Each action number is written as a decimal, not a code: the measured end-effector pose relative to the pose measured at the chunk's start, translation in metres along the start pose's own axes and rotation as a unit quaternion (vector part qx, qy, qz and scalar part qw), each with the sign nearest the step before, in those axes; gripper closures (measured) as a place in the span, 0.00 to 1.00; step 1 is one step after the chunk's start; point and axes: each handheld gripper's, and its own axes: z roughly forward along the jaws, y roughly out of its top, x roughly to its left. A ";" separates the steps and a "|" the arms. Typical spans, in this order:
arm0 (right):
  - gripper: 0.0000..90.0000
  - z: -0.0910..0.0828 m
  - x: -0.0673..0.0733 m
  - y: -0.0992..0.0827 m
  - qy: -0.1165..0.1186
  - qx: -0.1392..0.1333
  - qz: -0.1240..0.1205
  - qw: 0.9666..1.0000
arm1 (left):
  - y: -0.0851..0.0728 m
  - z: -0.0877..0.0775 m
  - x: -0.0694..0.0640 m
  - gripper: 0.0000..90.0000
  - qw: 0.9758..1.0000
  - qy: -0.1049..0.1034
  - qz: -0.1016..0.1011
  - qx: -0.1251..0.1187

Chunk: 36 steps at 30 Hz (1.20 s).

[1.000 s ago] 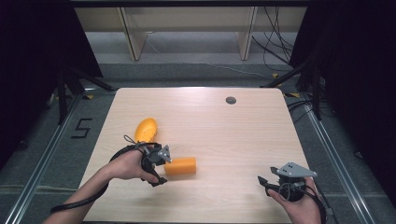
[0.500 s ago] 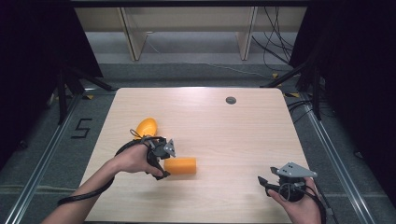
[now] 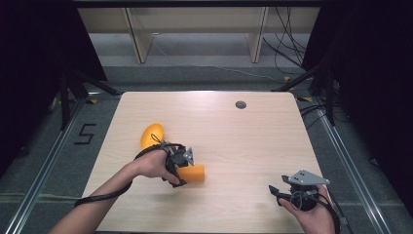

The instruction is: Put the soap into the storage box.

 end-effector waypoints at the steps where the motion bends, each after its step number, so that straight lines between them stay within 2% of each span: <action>1: 0.44 0.000 0.000 0.000 0.000 -0.001 -0.002 1.000 | 0.000 0.000 0.000 0.35 1.000 0.000 0.000 0.000; 8: 0.44 -0.001 -0.001 0.000 -0.002 0.002 -0.003 1.000 | 0.005 0.011 0.002 0.48 1.000 -0.001 0.012 0.018; 10: 0.44 0.000 -0.001 0.000 -0.001 0.005 -0.004 1.000 | 0.006 0.014 0.002 0.49 1.000 -0.003 -0.006 0.022; 12: 0.44 0.000 0.000 -0.001 0.003 0.010 -0.002 1.000 | 0.006 0.014 0.002 0.55 1.000 -0.003 -0.005 0.021; 13: 0.44 0.000 -0.001 -0.001 -0.003 0.008 -0.007 1.000 | 0.006 0.015 0.001 0.58 1.000 -0.002 -0.003 0.022; 14: 0.44 0.002 -0.002 -0.001 0.004 0.007 -0.009 1.000 | 0.006 0.014 0.001 0.62 1.000 -0.003 -0.003 0.022; 15: 0.44 0.001 -0.001 -0.002 -0.001 0.007 -0.006 1.000 | 0.006 0.014 0.001 0.63 1.000 -0.003 -0.005 0.022; 17: 0.44 0.001 0.000 -0.002 0.002 0.010 -0.001 1.000 | 0.006 0.014 0.000 0.65 1.000 -0.001 -0.006 0.023; 18: 0.44 0.001 0.000 -0.002 0.002 0.012 -0.002 1.000 | 0.006 0.013 -0.002 0.66 1.000 0.007 -0.004 0.027; 20: 0.44 0.002 -0.001 -0.002 0.003 0.006 -0.011 1.000 | 0.007 0.013 -0.004 0.67 0.999 0.012 -0.018 0.029; 23: 0.44 0.002 -0.001 -0.002 0.004 0.007 -0.010 1.000 | 0.006 0.012 -0.005 0.67 0.998 0.012 -0.047 0.031; 24: 0.44 0.002 -0.004 -0.002 -0.003 0.003 -0.028 1.000 | 0.006 0.012 -0.006 0.67 0.997 0.015 -0.062 0.031; 25: 0.44 0.002 -0.004 -0.002 -0.002 0.004 -0.028 1.000 | 0.005 0.012 -0.007 0.67 0.996 0.016 -0.084 0.034; 26: 0.44 0.002 -0.004 -0.002 -0.002 0.004 -0.028 1.000 | 0.005 0.012 -0.007 0.67 0.996 0.016 -0.084 0.034; 27: 0.44 0.000 -0.002 -0.002 -0.005 0.012 -0.012 1.000 | 0.005 0.011 -0.008 0.67 0.994 0.016 -0.102 0.033; 28: 0.44 0.001 -0.003 -0.001 -0.001 0.005 -0.015 1.000 | 0.004 0.010 -0.011 0.67 0.987 0.024 -0.156 0.026; 29: 0.44 0.000 0.002 -0.002 0.003 0.018 0.019 1.000 | 0.003 0.008 -0.013 0.67 0.977 0.027 -0.211 0.011; 30: 0.44 0.001 0.000 -0.002 0.002 0.015 0.008 1.000 | 0.001 0.006 -0.013 0.67 0.965 0.025 -0.263 -0.005; 31: 0.44 0.001 0.000 -0.002 0.001 0.016 0.001 1.000 | 0.000 0.005 -0.014 0.67 0.959 0.027 -0.283 -0.009; 32: 0.43 0.002 -0.001 -0.003 0.004 0.011 -0.003 1.000 | -0.001 0.002 -0.015 0.67 0.957 0.037 -0.288 0.007; 33: 0.43 0.001 -0.002 -0.002 0.002 0.015 -0.006 1.000 | -0.001 0.001 -0.019 0.67 0.954 0.062 -0.294 0.014; 34: 0.43 0.001 -0.002 -0.002 -0.002 0.015 -0.007 1.000 | -0.003 -0.001 -0.021 0.67 0.953 0.073 -0.293 0.023; 35: 0.43 0.002 -0.002 -0.002 -0.001 0.012 -0.011 1.000 | -0.003 -0.001 -0.021 0.67 0.953 0.073 -0.293 0.023; 36: 0.43 0.002 -0.003 -0.002 -0.002 0.010 -0.021 1.000 | -0.006 -0.003 -0.021 0.67 0.949 0.063 -0.307 0.019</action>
